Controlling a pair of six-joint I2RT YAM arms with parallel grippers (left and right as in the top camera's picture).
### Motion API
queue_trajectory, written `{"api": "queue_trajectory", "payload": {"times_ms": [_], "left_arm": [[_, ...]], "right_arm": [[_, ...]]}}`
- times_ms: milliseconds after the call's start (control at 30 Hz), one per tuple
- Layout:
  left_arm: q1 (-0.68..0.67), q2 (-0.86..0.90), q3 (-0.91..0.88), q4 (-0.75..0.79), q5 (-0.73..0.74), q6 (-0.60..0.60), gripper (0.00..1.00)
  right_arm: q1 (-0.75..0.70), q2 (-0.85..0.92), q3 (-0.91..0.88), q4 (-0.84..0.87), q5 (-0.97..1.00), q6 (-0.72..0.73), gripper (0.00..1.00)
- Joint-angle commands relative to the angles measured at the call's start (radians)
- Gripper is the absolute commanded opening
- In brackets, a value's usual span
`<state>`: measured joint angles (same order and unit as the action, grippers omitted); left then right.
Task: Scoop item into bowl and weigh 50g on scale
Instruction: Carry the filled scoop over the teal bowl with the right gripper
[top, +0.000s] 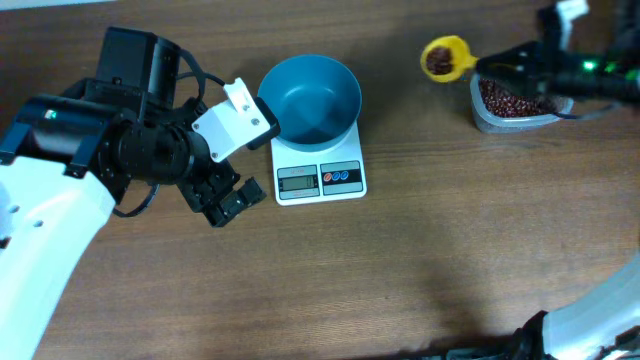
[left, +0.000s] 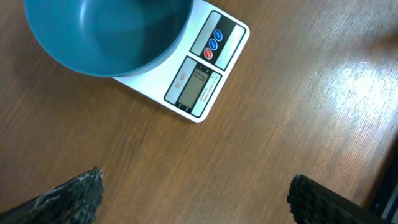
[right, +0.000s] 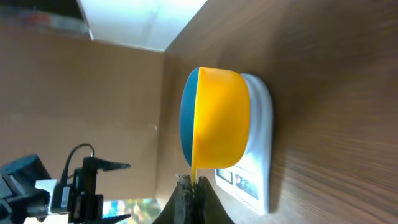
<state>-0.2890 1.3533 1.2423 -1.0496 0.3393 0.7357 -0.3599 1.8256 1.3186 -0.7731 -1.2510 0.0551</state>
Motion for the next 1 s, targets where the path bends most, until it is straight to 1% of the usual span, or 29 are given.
{"api": "queue_trajectory", "payload": {"times_ms": [0, 67, 100, 167, 300, 333, 400, 433, 500, 633, 833, 967], "left_arm": [[-0.003, 0.004, 0.017, 0.001, 0.004, -0.016, 0.99], [-0.003, 0.004, 0.017, 0.001, 0.004, -0.016, 0.99], [-0.003, 0.004, 0.017, 0.001, 0.004, -0.016, 0.99], [-0.003, 0.004, 0.017, 0.001, 0.004, -0.016, 0.99], [-0.003, 0.004, 0.017, 0.001, 0.005, -0.016, 0.99], [-0.003, 0.004, 0.017, 0.001, 0.004, -0.016, 0.99], [-0.003, 0.004, 0.017, 0.001, 0.004, -0.016, 0.99], [-0.003, 0.004, 0.017, 0.001, 0.004, -0.016, 0.99], [-0.003, 0.004, 0.017, 0.001, 0.004, -0.016, 0.99], [-0.003, 0.004, 0.017, 0.001, 0.004, -0.016, 0.99], [-0.003, 0.004, 0.017, 0.001, 0.004, -0.016, 0.99], [-0.003, 0.004, 0.017, 0.001, 0.004, -0.016, 0.99]], "right_arm": [[0.097, 0.012, -0.008, 0.068, -0.029, 0.091, 0.04], [0.147, 0.012, -0.008, 0.134, -0.029, 0.159, 0.04], [0.183, 0.012, -0.008, 0.195, -0.029, 0.207, 0.04], [0.217, 0.012, -0.008, 0.258, -0.029, 0.245, 0.04], [0.285, 0.012, -0.008, 0.388, -0.023, 0.249, 0.04], [0.305, 0.012, -0.008, 0.438, -0.009, 0.238, 0.04], [0.328, 0.012, -0.008, 0.48, 0.047, 0.234, 0.04], [0.335, 0.012, -0.008, 0.487, 0.062, 0.208, 0.04], [0.354, 0.012, -0.008, 0.489, 0.063, 0.106, 0.04], [0.379, 0.012, -0.008, 0.489, 0.063, -0.023, 0.04], [0.431, 0.012, -0.008, 0.47, 0.063, -0.293, 0.04], [0.447, 0.012, -0.008, 0.465, 0.11, -0.314, 0.04]]}}
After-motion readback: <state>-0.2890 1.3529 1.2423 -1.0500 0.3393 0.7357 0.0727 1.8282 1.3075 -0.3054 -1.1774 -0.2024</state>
